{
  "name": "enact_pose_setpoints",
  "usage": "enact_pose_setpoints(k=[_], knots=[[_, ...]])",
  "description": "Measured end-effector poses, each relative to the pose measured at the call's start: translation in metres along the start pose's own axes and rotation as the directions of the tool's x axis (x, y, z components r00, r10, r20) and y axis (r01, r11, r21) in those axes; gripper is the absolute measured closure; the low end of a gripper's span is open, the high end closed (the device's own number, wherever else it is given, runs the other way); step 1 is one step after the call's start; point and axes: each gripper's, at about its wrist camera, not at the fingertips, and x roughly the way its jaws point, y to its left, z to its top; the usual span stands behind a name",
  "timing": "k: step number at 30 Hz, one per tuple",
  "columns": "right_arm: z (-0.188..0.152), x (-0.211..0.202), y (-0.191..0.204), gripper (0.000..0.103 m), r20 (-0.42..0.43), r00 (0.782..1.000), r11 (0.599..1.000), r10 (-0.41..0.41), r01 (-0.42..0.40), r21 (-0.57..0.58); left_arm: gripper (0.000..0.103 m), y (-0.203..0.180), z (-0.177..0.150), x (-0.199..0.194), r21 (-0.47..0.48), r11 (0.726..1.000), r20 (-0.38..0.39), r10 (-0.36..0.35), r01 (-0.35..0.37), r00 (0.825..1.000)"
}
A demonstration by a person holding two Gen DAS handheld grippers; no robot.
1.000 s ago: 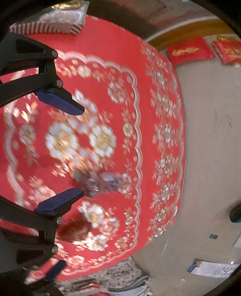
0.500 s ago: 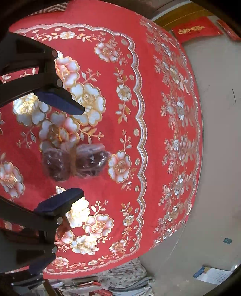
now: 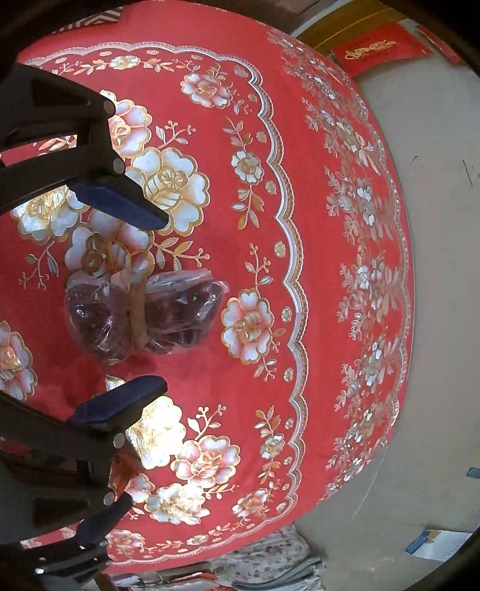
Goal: Organize snacks
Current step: 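Grasp the bag of dates with the left tool, then grasp the brown candy packet with the right tool, then carry the dates bag and brown packet over the white tray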
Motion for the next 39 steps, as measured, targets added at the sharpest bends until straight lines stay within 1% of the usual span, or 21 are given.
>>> enact_pose_setpoints(k=[3,4,5,6,7,8,9,11,12,13,14,21,24,28,31,39], knots=[[0.0,0.004,0.003,0.048,0.002,1.0,1.0,-0.003,0.003,-0.018,0.02,0.0,-0.001,0.002,0.007,1.0,-0.002,0.005,-0.005,1.0],[0.0,0.006,0.003,0.05,-0.003,1.0,1.0,0.003,-0.003,-0.018,0.021,0.0,-0.001,0.002,0.012,1.0,-0.001,0.011,-0.011,1.0],[-0.001,0.007,0.002,0.056,-0.003,1.0,1.0,0.0,0.0,-0.016,0.021,0.0,-0.001,0.002,0.015,1.0,0.001,0.016,-0.016,1.0],[-0.001,0.007,0.002,0.058,0.002,1.0,1.0,-0.005,0.005,-0.015,0.022,0.0,-0.002,0.002,0.018,1.0,0.004,0.021,-0.022,1.0],[-0.002,0.007,0.002,0.063,0.01,1.0,1.0,-0.008,0.008,-0.017,0.023,0.0,-0.002,0.002,0.019,1.0,0.006,0.024,-0.024,1.0],[-0.002,0.007,0.001,0.064,0.013,1.0,1.0,-0.006,0.006,-0.014,0.024,0.001,-0.002,0.003,0.019,1.0,0.006,0.022,-0.022,1.0],[-0.002,0.007,0.0,0.064,0.015,1.0,1.0,-0.004,0.005,-0.012,0.031,0.001,-0.003,0.004,0.02,1.0,0.004,0.018,-0.018,1.0],[-0.002,0.007,0.0,0.066,0.017,1.0,1.0,0.001,-0.001,-0.005,0.044,-0.003,-0.004,0.002,0.049,0.998,0.022,0.033,-0.034,0.999],[-0.002,0.007,-0.001,0.066,0.019,1.0,1.0,0.004,-0.004,0.001,0.059,-0.005,-0.005,0.0,0.065,0.998,0.03,0.021,-0.023,0.999],[-0.002,0.006,-0.001,0.068,0.022,1.0,1.0,0.005,-0.005,0.005,0.062,-0.006,-0.006,-0.001,0.073,0.997,0.031,0.016,-0.018,0.999],[-0.003,0.005,-0.001,0.071,0.025,1.0,1.0,0.004,-0.005,0.005,0.062,-0.006,-0.006,-0.001,0.072,0.997,0.025,0.022,-0.023,0.999],[-0.011,0.0,0.001,0.073,0.026,1.0,1.0,0.008,-0.008,0.015,0.064,0.01,-0.02,-0.013,0.045,0.999,0.024,-0.008,0.007,1.0],[-0.016,-0.008,0.009,0.073,0.034,0.999,1.0,0.009,-0.01,0.014,0.064,0.018,-0.032,-0.025,0.046,0.999,0.04,0.023,-0.025,0.999],[-0.021,-0.026,0.023,0.073,0.074,0.997,1.0,-0.005,0.004,0.005,0.064,0.034,-0.05,-0.045,0.018,0.998,0.064,0.051,-0.052,0.997],[-0.025,-0.041,0.039,0.073,0.103,0.995,1.0,-0.011,0.011,-0.003,0.064,0.045,-0.069,-0.062,0.009,0.995,0.084,0.097,-0.098,0.992],[-0.037,-0.062,0.08,0.073,0.137,0.99,1.0,0.029,-0.03,0.004,0.064,0.082,-0.115,-0.1,-0.04,0.988,0.124,0.151,-0.147,0.981]])
